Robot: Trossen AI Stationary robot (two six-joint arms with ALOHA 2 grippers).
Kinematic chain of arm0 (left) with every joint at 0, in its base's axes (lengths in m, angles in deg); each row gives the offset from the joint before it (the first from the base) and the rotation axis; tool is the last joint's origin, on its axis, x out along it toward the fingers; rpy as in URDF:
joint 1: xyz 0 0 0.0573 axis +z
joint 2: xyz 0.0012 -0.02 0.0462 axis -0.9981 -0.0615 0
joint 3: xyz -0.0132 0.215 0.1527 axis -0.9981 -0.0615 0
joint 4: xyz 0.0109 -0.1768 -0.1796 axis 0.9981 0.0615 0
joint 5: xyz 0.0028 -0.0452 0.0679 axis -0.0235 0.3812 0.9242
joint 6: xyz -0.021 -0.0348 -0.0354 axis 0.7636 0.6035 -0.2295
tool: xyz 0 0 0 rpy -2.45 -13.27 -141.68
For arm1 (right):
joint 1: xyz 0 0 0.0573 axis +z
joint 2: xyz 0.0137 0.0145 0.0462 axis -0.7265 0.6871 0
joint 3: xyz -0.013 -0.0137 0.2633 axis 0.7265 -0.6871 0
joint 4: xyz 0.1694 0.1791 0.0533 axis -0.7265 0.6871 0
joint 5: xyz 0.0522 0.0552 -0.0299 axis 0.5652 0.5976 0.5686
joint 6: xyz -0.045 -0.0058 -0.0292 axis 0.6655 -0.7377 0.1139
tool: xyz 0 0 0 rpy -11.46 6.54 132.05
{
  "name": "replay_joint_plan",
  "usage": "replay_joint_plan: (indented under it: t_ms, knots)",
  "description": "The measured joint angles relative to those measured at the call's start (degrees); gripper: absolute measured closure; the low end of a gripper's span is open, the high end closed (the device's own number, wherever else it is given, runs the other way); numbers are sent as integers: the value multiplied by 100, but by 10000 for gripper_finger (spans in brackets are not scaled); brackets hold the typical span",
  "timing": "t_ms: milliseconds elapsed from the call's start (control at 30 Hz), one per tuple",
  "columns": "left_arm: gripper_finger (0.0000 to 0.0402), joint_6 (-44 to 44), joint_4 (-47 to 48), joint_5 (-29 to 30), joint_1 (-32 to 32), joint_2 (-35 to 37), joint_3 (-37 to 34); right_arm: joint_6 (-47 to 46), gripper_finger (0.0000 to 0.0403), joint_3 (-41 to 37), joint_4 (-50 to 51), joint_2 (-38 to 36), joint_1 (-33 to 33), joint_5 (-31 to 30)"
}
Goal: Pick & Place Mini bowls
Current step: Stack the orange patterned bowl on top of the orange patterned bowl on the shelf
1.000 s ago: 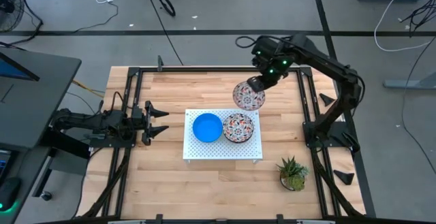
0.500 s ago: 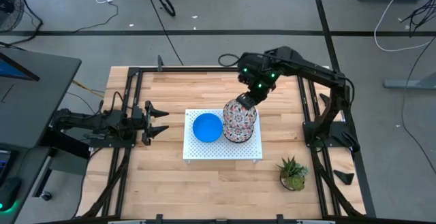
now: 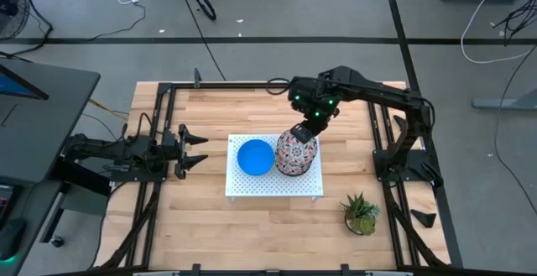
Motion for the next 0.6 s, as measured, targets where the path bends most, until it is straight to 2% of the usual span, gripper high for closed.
replay_joint_plan:
  t_ms: [600]
  knots:
    - [113,2,0,0,0,-2,2,133,392,-831,-974,4,274,-188]
